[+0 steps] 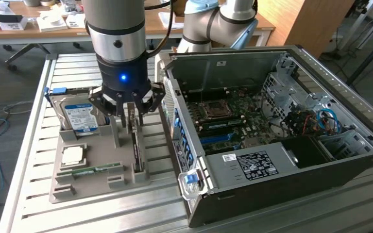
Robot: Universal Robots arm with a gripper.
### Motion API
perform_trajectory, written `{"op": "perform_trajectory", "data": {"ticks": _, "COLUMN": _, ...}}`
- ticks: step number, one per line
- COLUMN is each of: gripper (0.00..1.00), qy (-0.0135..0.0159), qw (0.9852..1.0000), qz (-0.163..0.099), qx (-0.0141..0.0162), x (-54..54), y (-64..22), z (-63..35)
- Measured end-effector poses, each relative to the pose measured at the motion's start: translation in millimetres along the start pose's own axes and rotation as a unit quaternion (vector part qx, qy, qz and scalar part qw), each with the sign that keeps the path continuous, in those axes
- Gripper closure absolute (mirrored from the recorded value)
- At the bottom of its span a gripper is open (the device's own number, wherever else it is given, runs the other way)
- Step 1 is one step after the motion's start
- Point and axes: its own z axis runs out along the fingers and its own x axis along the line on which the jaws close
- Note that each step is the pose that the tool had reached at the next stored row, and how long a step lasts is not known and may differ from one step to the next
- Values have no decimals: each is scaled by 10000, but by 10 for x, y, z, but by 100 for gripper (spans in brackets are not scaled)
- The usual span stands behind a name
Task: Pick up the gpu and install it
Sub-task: 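Pick up the gpu and move the gpu toward the slot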
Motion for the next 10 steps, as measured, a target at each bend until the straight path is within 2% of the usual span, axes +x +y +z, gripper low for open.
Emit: {"op": "perform_trajectory", "data": {"ticks": 10, "gripper": 58, "qy": 0, "qw": 10000, "qz": 0, "qx": -1, "x": 3, "y": -5, "z": 91}}
